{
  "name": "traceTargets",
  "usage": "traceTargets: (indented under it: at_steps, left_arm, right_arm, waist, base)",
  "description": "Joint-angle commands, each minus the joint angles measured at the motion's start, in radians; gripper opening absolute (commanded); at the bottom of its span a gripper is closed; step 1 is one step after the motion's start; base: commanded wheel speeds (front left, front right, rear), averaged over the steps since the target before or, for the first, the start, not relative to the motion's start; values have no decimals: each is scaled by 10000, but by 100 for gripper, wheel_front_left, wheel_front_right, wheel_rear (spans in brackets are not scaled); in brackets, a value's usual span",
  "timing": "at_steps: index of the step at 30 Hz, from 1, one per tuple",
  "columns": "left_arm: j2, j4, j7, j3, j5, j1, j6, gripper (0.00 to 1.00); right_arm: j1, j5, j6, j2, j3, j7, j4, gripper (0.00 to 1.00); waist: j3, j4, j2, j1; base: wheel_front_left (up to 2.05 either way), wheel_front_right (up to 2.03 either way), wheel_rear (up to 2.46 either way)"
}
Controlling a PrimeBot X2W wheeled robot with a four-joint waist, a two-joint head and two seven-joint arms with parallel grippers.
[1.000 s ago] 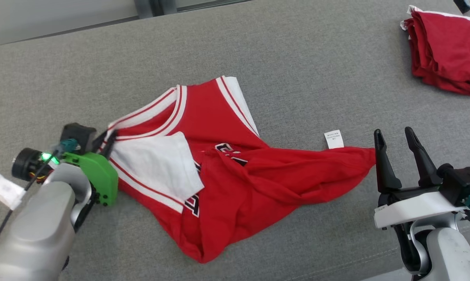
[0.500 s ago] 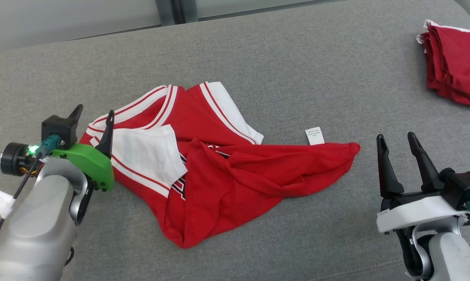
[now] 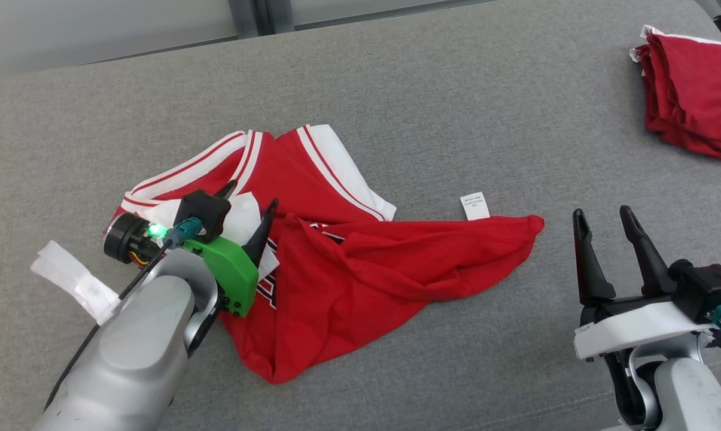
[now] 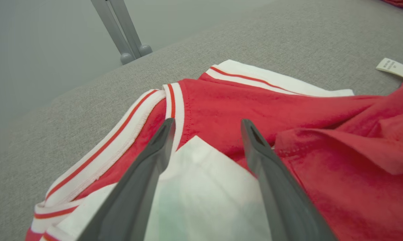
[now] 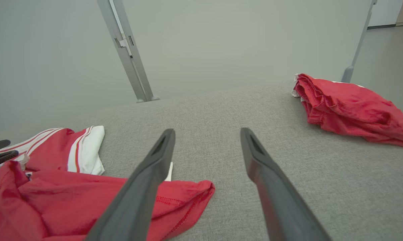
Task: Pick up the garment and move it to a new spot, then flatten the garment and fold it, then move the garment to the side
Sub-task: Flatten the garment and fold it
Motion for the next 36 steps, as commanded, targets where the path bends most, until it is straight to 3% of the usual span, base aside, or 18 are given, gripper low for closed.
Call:
traceTargets:
  at_steps: [1,7,8,9,10,15,21,30,36]
  left_arm:
    - [-4,82,96,-70,-38,116,-68,100]
    - [70,539,369,-206,-177,237,-117,100]
    - [77,633,398,-190,-213,258,-122,62]
    - [88,693,390,-175,-256,254,-124,35]
    - [84,755,347,-162,-300,222,-129,0]
    - [4,796,-46,15,-451,145,-132,0]
    - [71,311,-553,614,-898,696,252,0]
    - [764,-2487,-707,2013,-1097,3275,1529,0]
    - [917,-4223,-707,2544,-1399,5171,2264,0]
  right_arm:
    - [45,23,-12,13,-51,-55,18,100]
    - [76,38,-12,32,-78,-108,79,100]
    - [70,36,-12,40,-83,-116,88,100]
    - [61,34,-12,46,-80,-111,89,100]
    - [48,28,-12,57,-72,-118,88,100]
    - [107,-18,-12,52,-147,-147,103,100]
    - [350,-22,-12,83,-183,-148,175,100]
    - [738,-16,-12,115,-391,-58,112,100]
    - [829,-25,-12,128,-356,14,128,100]
  waist:
    - [14,-75,0,0]
    - [39,-166,0,0]
    - [44,-171,0,0]
    - [51,-173,0,0]
    - [60,-171,0,0]
    - [-32,-39,0,0]
    - [-418,356,0,0]
    - [-1022,1346,0,0]
    - [-1207,1813,0,0]
  base:
    - [0,0,0]
    - [0,0,0]
    - [0,0,0]
    - [0,0,0]
    - [0,0,0]
    - [0,0,0]
    - [0,0,0]
    - [0,0,0]
    - [0,0,0]
